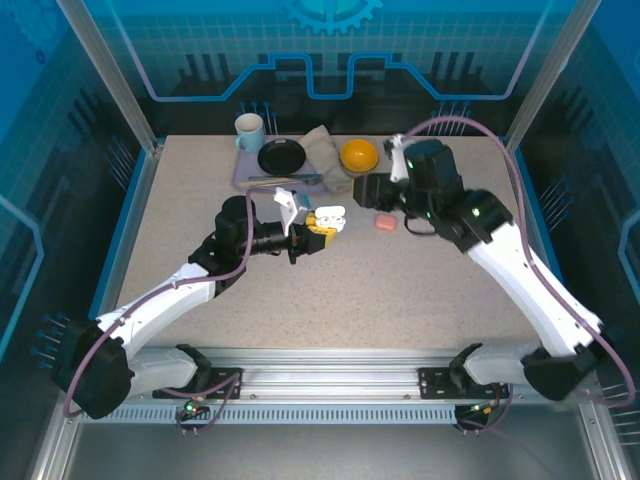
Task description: Insert wireless bluetooth earbuds into charging case
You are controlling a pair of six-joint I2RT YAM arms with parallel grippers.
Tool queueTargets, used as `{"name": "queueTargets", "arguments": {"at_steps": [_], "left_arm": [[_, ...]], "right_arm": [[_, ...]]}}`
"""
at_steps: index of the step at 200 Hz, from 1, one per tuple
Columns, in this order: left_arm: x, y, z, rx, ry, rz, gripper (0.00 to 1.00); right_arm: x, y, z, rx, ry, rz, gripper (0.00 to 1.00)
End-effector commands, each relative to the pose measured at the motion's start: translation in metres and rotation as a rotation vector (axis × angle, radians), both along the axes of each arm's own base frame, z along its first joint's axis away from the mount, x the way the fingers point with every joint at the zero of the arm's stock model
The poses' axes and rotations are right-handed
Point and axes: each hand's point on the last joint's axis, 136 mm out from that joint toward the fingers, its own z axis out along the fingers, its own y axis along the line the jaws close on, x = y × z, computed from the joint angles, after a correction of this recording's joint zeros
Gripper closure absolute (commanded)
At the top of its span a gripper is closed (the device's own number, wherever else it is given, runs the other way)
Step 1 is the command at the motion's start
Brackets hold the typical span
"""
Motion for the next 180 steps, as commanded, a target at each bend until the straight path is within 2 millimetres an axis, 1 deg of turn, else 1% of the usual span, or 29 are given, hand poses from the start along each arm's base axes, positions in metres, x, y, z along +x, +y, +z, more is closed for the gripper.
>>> {"name": "queueTargets", "arguments": {"at_steps": [1, 19, 42, 61, 79, 110, 121, 136, 147, 166, 180], "left_arm": [[-0.009, -0.004, 0.005, 0.003, -0.054, -0.049, 1.0], [-0.009, -0.004, 0.005, 0.008, -0.058, -0.052, 1.0], [-0.007, -0.006, 0.005, 0.014, -0.055, -0.054, 1.0], [-0.002, -0.007, 0.004, 0.02, -0.051, -0.034, 1.0], [0.005, -0.007, 0.002, 0.028, -0.041, -0.006, 1.0], [0.019, -0.007, -0.001, 0.033, -0.002, 0.042, 1.0], [0.025, -0.006, -0.001, 0.027, 0.013, 0.071, 1.0], [0.032, -0.005, 0.002, 0.007, 0.025, 0.098, 1.0], [0.038, -0.004, 0.002, -0.004, 0.035, 0.128, 1.0], [0.045, -0.004, -0.001, 0.001, 0.048, 0.149, 1.0], [0.049, -0.005, -0.009, 0.017, 0.077, 0.152, 1.0]], "right_arm": [[0.013, 0.015, -0.042, -0.082, 0.178, 0.044, 0.44], [0.02, 0.027, -0.053, -0.096, 0.227, 0.079, 0.46], [0.02, 0.039, -0.062, -0.123, 0.258, 0.113, 0.47], [0.013, 0.044, -0.067, -0.15, 0.264, 0.131, 0.5], [0.001, 0.045, -0.065, -0.161, 0.248, 0.142, 0.51], [-0.024, 0.044, -0.064, -0.205, 0.213, 0.154, 0.52], [-0.034, 0.043, -0.069, -0.231, 0.212, 0.158, 0.52], [-0.049, 0.045, -0.083, -0.245, 0.236, 0.168, 0.53], [-0.057, 0.045, -0.091, -0.245, 0.246, 0.166, 0.53], [-0.062, 0.039, -0.1, -0.227, 0.268, 0.139, 0.53], [-0.059, 0.024, -0.101, -0.221, 0.259, 0.061, 0.51]]}}
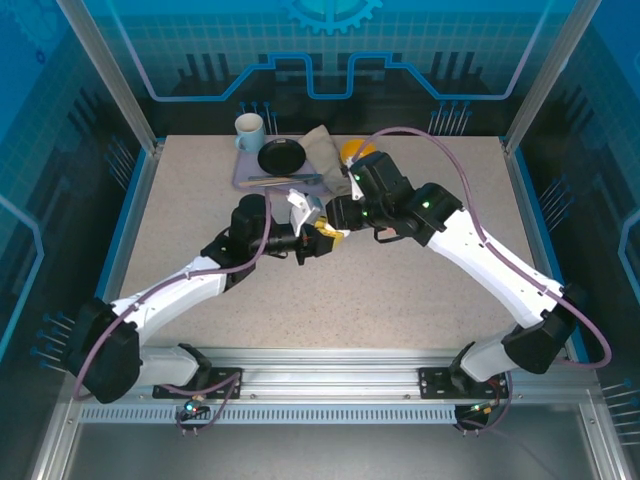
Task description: Insert wireless bluetooth earbuds into charging case
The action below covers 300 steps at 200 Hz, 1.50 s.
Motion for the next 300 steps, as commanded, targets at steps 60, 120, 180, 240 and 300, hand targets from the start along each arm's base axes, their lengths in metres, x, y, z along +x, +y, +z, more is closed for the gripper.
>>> {"name": "queueTargets", "arguments": {"at_steps": [60, 120, 180, 240, 300], "left_arm": [[0.067, -0.002, -0.064, 0.033, 0.343, 0.249, 1.0], [0.096, -0.015, -0.168, 0.214, 0.918, 0.367, 1.0], [0.098, 0.006, -0.226, 0.366, 1.196, 0.489, 0.82], [0.093, 0.058, -0.229, 0.421, 1.255, 0.634, 0.01], [0.101, 0.144, -0.127, 0.408, 0.939, 0.849, 0.01]], "right_arm": [[0.01, -0.115, -0.068, 0.149, 0.218, -0.455, 0.31], [0.005, -0.151, -0.118, 0.033, 0.257, -0.553, 0.29], [0.003, -0.167, -0.126, 0.012, 0.262, -0.594, 0.28], [0.003, -0.182, -0.117, -0.009, 0.238, -0.628, 0.09], [0.01, -0.231, -0.085, -0.117, 0.107, -0.721, 0.0]]}}
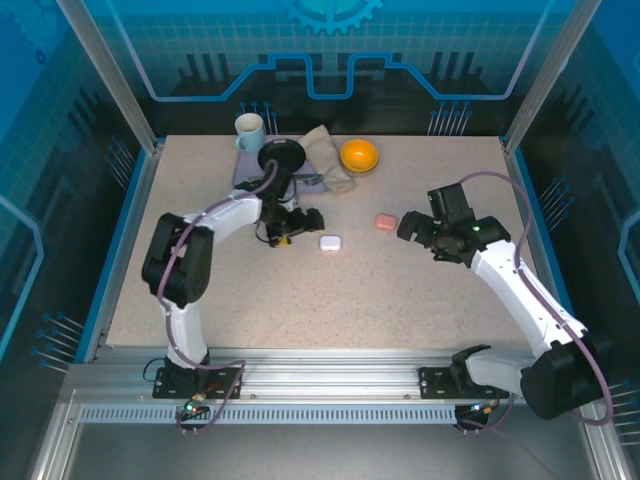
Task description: Insert wireless bluetooth earbuds into charging case
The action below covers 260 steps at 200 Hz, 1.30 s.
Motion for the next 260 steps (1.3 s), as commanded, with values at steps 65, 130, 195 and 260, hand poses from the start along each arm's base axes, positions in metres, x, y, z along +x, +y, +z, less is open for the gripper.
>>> {"name": "queueTargets", "arguments": {"at_steps": [65, 130, 195, 260], "left_arm": [[-0.015, 0.126, 0.146, 0.48, -0.902, 0.093, 0.01], [-0.014, 0.182, 0.09, 0.585, -1.046, 0.185, 0.01], [0.006, 0.188, 0.013, 0.46, -0.956, 0.154, 0.01], [0.007, 0.191, 0.013, 0.446, -0.949, 0.159, 0.01]], "right_arm": [[0.046, -0.095, 0.005, -0.583, -0.355, -0.111, 0.0], [0.08, -0.097, -0.058, -0.621, -0.489, 0.004, 0.0], [0.1, -0.045, -0.082, -0.407, -0.608, 0.33, 0.0], [0.099, -0.042, -0.085, -0.426, -0.6, 0.346, 0.0]]}}
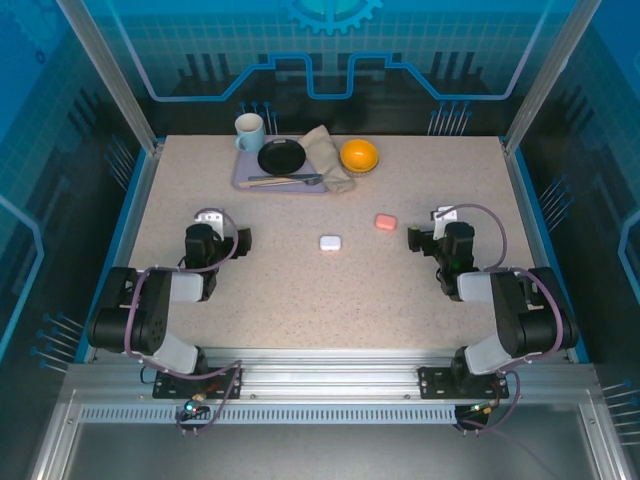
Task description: Insert wireless bluetooth earbuds into charging case
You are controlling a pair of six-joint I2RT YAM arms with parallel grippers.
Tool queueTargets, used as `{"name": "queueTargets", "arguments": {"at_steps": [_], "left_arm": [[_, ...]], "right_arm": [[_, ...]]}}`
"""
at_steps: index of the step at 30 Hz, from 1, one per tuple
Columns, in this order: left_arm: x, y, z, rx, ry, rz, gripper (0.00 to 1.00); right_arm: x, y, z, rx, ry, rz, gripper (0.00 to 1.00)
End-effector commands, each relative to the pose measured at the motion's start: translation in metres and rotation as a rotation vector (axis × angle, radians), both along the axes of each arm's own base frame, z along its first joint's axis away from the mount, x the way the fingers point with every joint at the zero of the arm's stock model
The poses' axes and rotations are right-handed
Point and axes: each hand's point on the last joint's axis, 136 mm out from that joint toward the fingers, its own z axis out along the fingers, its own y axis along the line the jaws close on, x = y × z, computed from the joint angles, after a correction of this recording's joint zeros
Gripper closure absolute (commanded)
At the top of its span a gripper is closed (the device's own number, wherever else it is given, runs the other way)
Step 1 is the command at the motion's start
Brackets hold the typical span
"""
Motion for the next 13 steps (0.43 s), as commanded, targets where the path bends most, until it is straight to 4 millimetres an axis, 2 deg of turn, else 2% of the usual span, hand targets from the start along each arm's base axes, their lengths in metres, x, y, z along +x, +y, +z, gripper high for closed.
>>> {"name": "queueTargets", "arguments": {"at_steps": [1, 13], "left_arm": [[0.0106, -0.0041, 0.0194, -0.017, -0.068, -0.025, 0.01], [0.0109, -0.0037, 0.02, -0.016, -0.07, -0.023, 0.01]], "right_arm": [[0.0094, 0.0077, 0.0177, 0.001, -0.059, 0.042, 0.0], [0.0097, 0.0119, 0.0161, 0.029, -0.047, 0.09, 0.0]]}}
